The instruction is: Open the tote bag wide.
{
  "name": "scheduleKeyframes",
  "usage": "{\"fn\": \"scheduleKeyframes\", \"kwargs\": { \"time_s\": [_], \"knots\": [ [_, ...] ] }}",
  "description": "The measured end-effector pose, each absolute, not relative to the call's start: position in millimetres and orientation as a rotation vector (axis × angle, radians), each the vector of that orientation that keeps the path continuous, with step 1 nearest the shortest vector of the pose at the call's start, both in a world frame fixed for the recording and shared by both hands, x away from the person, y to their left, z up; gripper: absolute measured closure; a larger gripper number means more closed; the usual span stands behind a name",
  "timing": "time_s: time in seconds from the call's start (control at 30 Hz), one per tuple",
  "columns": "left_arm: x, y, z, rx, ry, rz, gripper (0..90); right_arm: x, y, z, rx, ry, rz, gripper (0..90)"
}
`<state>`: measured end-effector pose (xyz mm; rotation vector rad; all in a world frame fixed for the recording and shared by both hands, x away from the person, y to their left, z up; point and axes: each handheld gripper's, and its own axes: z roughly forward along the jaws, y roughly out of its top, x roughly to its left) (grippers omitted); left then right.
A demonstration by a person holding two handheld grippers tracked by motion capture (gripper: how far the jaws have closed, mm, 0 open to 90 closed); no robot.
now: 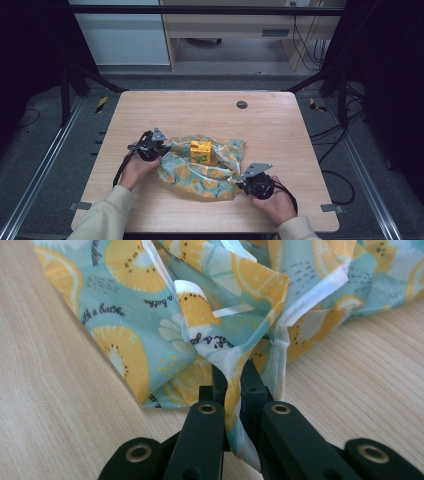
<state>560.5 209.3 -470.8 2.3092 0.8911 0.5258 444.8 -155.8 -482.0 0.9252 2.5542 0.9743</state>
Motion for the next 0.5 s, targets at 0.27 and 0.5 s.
{"fn": "scheduleKeyframes", "kwargs": {
  "time_s": [0.27, 0.5],
  "knots": [
    [573.1, 206.2, -470.5, 2.280, 0.922, 0.555, 89.4, 447.5, -160.3, -481.3, 0.937, 2.542, 0.932, 90.0],
    [578.8, 202.0, -469.3, 2.273, 0.929, 0.583, 89.9, 449.4, -165.0, -480.3, 0.950, 2.523, 0.904, 90.0]
  ]
}}
